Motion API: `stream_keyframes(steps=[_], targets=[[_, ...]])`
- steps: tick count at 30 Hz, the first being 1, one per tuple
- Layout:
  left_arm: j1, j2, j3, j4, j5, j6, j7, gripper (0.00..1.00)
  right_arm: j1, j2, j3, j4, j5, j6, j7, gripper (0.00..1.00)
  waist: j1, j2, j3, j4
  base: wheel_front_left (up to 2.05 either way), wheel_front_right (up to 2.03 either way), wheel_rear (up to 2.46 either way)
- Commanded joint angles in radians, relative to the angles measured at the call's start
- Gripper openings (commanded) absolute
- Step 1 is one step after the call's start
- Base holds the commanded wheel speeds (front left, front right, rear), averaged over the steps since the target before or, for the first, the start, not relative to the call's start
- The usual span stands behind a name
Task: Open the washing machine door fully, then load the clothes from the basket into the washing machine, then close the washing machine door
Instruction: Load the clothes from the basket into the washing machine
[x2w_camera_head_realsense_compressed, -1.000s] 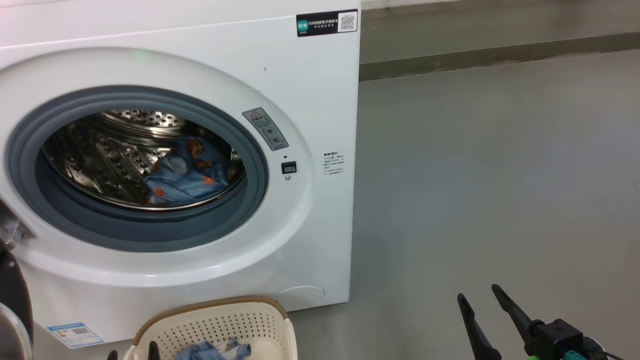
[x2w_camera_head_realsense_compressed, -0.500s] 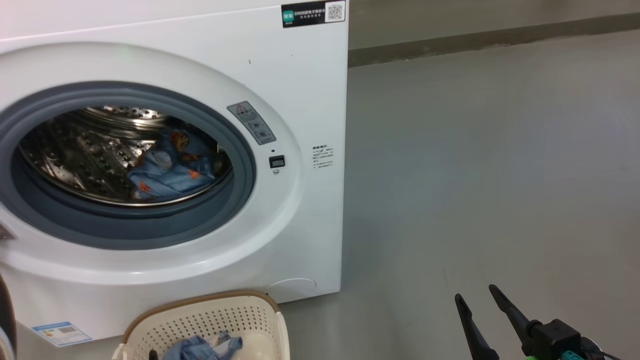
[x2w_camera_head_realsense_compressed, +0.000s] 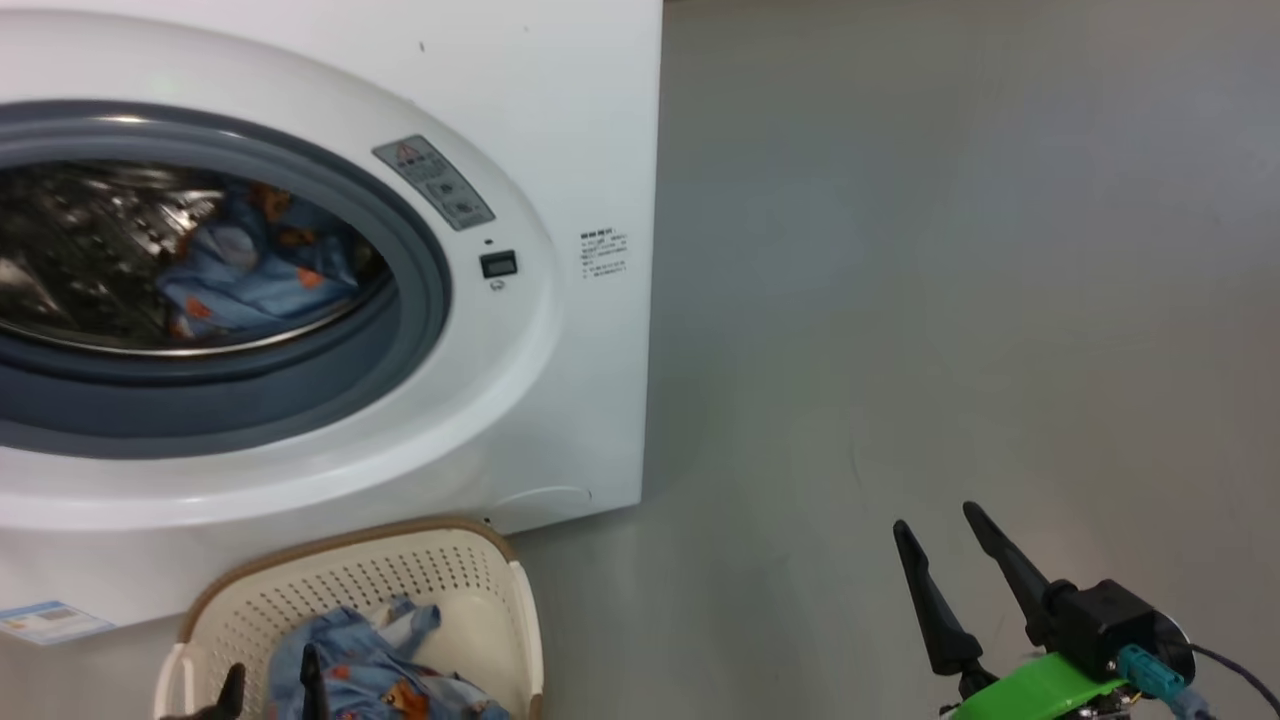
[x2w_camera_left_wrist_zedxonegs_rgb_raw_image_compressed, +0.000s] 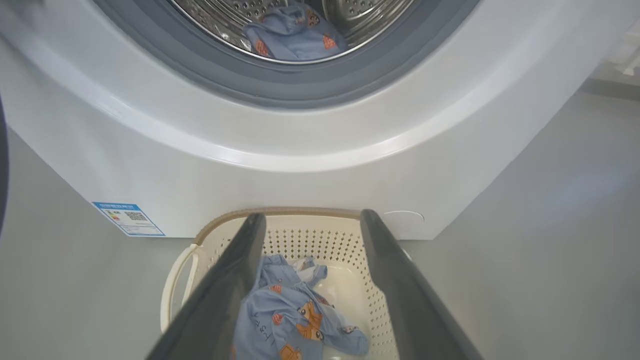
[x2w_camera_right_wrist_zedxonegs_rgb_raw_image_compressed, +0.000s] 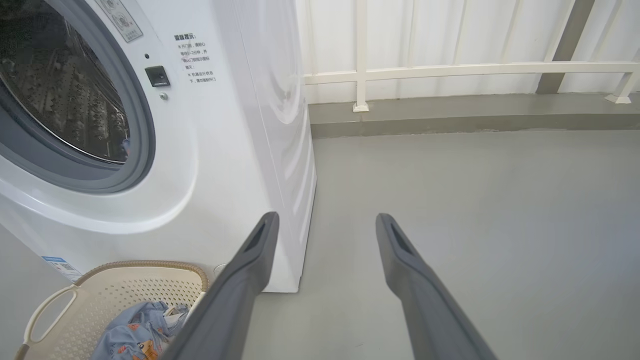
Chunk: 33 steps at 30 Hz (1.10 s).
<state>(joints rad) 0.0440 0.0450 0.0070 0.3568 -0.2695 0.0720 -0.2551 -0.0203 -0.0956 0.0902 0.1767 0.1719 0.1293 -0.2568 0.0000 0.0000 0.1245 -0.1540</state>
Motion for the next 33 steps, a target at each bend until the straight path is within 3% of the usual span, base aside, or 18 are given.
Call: stream_keyframes(steps=[1,18,33], targets=[[-0.058,0.016,0.031,0.022,0.003,-0.004,-0.004,1.00,-0.035,-0.001,0.028,-0.026,0.015,0.001,-0.005,1.00,0.0000,0.0000,0.084,-0.042,0.00,0.00,0.00],[-0.463,0.118,0.035,0.506,0.002,0.023,0.116,1.00,-0.156,0.010,0.029,-0.035,0.033,0.001,-0.005,1.00,0.0000,0.0000,0.316,-0.066,0.00,0.00,0.00],[-0.674,0.138,0.046,0.791,-0.040,0.023,0.186,1.00,-0.213,-0.006,0.029,-0.047,0.037,0.001,-0.005,1.00,0.0000,0.0000,0.439,-0.069,0.00,0.00,0.00]])
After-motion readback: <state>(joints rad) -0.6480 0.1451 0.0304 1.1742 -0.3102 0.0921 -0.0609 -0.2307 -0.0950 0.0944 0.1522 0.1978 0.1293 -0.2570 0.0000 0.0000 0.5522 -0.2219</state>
